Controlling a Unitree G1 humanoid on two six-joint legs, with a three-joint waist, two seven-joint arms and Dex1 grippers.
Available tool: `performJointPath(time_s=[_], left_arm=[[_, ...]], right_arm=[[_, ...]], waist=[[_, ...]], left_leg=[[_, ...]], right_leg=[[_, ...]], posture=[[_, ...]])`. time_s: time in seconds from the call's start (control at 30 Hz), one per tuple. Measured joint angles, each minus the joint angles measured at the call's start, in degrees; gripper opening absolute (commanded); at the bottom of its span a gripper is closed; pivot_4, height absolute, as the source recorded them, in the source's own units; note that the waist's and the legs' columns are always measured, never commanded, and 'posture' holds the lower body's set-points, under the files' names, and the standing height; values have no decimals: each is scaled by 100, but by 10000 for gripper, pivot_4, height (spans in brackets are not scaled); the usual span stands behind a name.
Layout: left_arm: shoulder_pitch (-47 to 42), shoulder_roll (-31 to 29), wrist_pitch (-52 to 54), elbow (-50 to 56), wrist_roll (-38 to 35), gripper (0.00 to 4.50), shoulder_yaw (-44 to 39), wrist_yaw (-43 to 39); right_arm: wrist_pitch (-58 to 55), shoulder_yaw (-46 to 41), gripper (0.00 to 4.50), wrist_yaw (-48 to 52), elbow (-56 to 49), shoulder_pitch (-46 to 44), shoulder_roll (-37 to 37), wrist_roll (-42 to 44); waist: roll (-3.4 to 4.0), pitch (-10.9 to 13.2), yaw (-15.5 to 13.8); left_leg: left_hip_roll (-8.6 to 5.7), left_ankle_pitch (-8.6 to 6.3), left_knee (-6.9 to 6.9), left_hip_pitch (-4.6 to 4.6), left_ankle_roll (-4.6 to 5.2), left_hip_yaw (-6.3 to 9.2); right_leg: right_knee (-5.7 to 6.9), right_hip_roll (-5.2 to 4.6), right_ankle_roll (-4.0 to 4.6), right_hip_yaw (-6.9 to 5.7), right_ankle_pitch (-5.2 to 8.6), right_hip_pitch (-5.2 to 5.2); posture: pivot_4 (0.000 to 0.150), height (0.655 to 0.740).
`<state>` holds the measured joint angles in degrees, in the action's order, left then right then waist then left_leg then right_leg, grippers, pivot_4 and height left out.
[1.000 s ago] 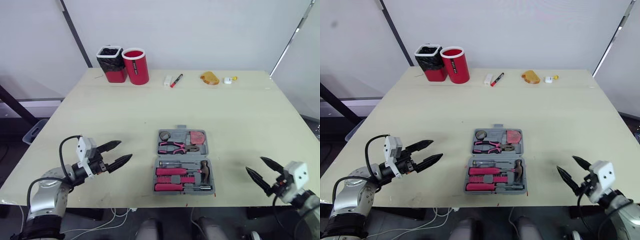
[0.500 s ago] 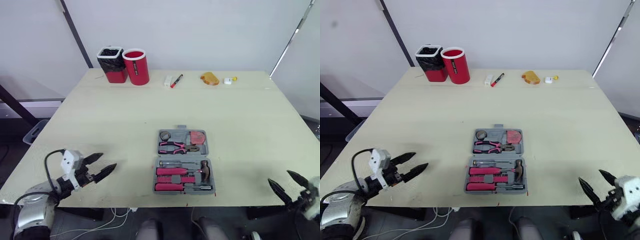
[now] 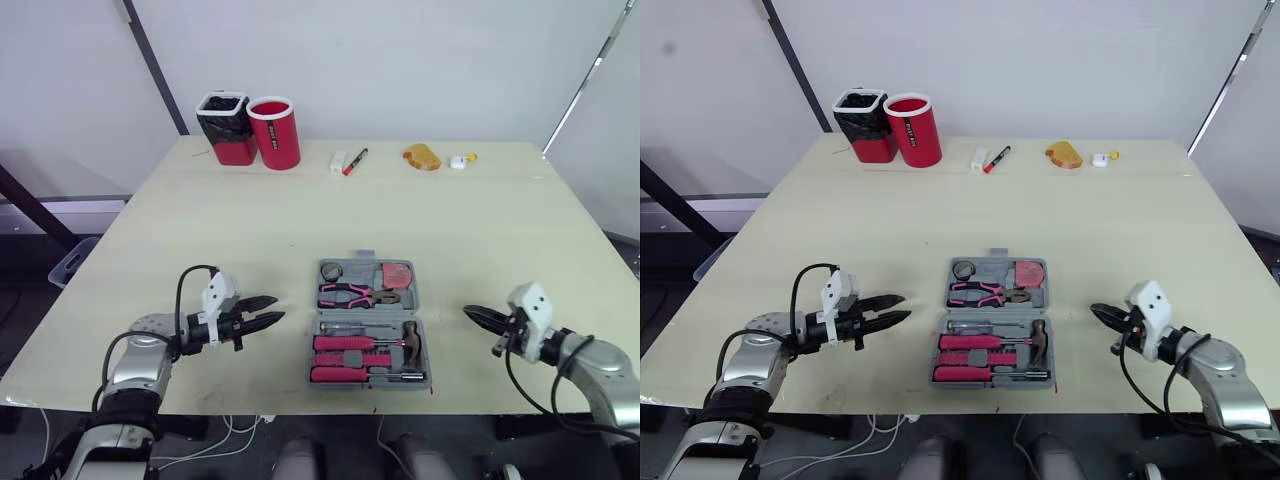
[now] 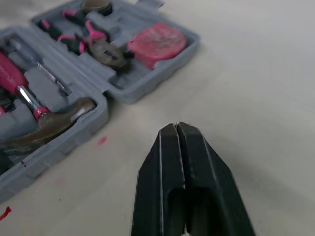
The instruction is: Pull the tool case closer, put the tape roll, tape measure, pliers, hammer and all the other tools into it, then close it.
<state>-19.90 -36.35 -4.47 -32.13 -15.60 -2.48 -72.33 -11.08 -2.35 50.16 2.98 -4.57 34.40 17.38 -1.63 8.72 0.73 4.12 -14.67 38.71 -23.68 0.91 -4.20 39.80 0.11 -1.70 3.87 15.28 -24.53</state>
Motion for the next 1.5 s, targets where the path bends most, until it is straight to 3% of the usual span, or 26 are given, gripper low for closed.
performJointPath(time_s=[0.03, 0.1, 0.13, 0.47, 1.17, 1.5], left_arm=[[-92, 1, -13, -90, 61, 7827, 78, -56], [-214, 21, -32, -194, 122, 388, 162, -134], [-336, 30, -62, -305, 210, 154, 269, -192], [-1064, 481, -465, -1327, 790, 154, 802, -470], [-1785, 875, -1016, -2452, 1262, 154, 963, -454], [-1669, 902, -936, -2230, 1304, 154, 947, -639]], right_arm=[[7, 155, 0, 48, 161, -158, -1, -127], [15, 321, 0, 94, 311, -332, -14, -247], [46, 464, 0, 133, 473, -519, -32, -371], [552, 1283, 0, 432, 1682, -1528, -258, -1205], [730, 1396, 0, 479, 1707, -1572, -624, -1376], [246, 1373, 0, 825, 1204, -1331, -513, -1256]], waist=[[1, 1, 1], [1, 1, 4], [1, 1, 6], [1, 1, 1], [2, 0, 10], [4, 0, 5]], left_leg=[[0, 0, 2, -2, 0, -1], [0, 0, 6, -3, 0, -1], [0, 0, 8, -2, 0, -1], [0, 0, 17, -7, 1, -1], [1, 0, 23, -5, 1, 1], [2, -1, 25, -7, 1, 2]], right_leg=[[0, 0, 0, 0, 0, -2], [1, 0, 0, 0, -1, -2], [2, 0, 0, 0, -1, -2], [2, 2, -1, -1, -1, -2], [9, 5, -1, -2, -1, 0], [6, 4, -1, -3, -1, 1]], posture=[[1500, 7400], [1500, 7400], [1500, 7400], [1500, 7400], [1500, 7400], [1500, 7400]])
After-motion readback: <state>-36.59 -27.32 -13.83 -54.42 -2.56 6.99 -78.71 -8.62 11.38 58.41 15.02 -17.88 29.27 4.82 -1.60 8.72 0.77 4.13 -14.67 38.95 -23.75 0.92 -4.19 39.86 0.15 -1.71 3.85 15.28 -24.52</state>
